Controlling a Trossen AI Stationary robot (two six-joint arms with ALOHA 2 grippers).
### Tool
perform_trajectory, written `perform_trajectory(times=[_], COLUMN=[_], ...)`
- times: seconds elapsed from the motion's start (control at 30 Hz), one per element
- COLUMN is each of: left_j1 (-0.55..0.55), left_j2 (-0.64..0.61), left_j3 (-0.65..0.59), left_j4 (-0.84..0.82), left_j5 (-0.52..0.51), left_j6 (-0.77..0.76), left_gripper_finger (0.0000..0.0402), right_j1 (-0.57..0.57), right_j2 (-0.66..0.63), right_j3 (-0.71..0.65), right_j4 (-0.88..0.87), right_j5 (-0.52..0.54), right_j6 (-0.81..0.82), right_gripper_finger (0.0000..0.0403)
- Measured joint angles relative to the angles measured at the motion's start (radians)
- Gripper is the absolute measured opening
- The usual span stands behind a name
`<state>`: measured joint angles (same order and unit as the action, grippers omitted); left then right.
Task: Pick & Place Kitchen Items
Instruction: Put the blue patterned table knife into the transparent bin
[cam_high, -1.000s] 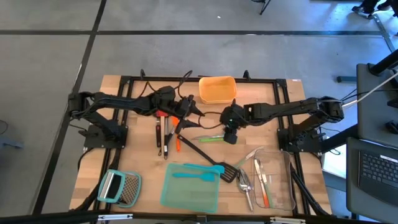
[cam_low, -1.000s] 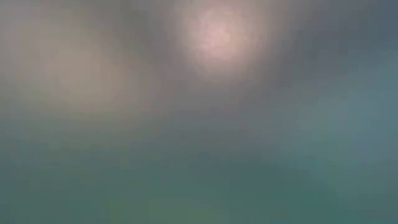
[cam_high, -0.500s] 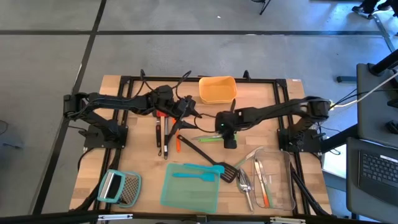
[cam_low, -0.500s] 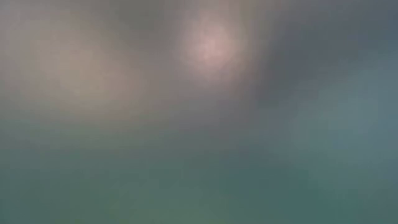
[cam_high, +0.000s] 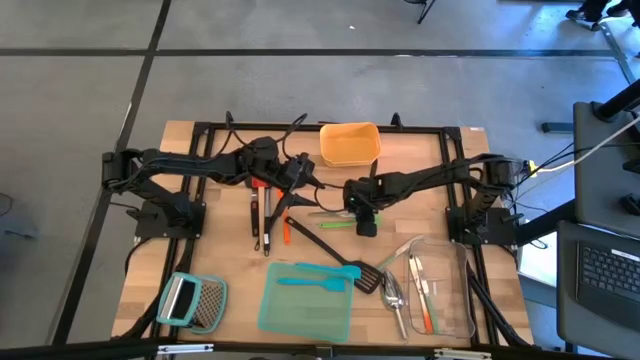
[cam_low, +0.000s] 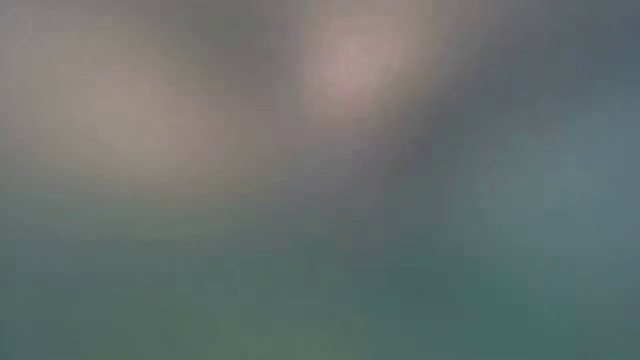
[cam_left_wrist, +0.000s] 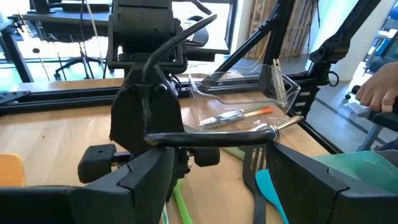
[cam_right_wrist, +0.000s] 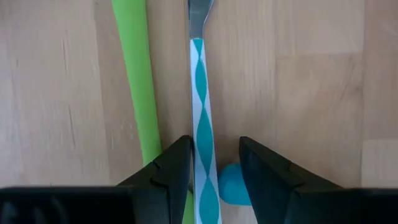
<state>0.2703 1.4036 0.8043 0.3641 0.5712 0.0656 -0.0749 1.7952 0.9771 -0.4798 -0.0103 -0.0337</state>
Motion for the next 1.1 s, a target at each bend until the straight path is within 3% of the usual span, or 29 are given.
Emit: perform_trajectory(times=[0.43,0.77,1.1], left_j1=[0.000,0.000,0.000], left_j2=[0.000,0.000,0.000], left_j3=[0.000,0.000,0.001], left_j4=[0.029,0.031,0.029], left_j5=[0.002,0.001,0.000], left_j6=[0.000,0.001,0.001], left_gripper_finger=[0.0251,0.0251,0.0251], right_j1=[-0.034,-0.103,-0.151], right_j2=[0.031,0.033,0.040], right_j3=[0.003,0.000,-0.003], right_j4=[0.005,0.015,0.037], right_j5=[-0.035,-0.184,-0.324], right_j6=[0.032,0.137,0.236], right_gripper_finger=[0.0127,0.0053,0.0044])
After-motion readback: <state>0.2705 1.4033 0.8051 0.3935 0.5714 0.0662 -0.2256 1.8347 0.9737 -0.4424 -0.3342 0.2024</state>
